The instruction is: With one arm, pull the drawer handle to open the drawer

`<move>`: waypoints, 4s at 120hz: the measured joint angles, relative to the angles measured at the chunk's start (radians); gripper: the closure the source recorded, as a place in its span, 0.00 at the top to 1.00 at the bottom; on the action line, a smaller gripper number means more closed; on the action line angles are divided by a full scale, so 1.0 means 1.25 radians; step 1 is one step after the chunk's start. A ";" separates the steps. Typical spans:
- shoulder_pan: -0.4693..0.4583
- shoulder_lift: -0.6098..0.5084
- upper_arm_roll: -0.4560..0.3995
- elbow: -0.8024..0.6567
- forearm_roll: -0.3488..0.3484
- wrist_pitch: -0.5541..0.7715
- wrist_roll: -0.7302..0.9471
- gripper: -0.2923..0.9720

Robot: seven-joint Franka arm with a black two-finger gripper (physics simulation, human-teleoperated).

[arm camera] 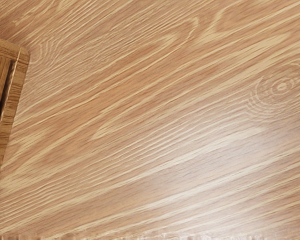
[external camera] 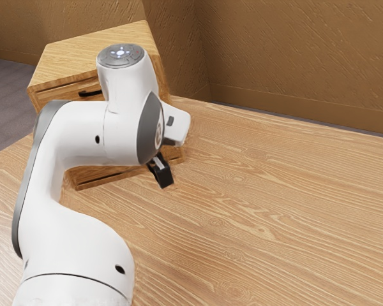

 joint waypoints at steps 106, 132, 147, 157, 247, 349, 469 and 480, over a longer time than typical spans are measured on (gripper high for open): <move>0.437 0.068 -0.206 0.262 0.017 0.077 0.223 0.75; 0.373 0.024 -0.115 0.274 0.013 0.071 0.313 0.75; 0.383 0.028 -0.080 0.285 0.011 0.069 0.349 0.75; 0.399 0.026 -0.077 0.289 0.011 0.085 0.365 0.75; 0.462 0.019 -0.134 0.288 0.014 0.151 0.440 0.70; 0.243 0.014 -0.027 0.119 0.054 0.148 0.464 0.63; 0.084 -0.089 0.095 -0.029 0.082 0.148 0.467 0.57; 0.080 -0.106 0.103 -0.040 0.081 0.148 0.466 0.59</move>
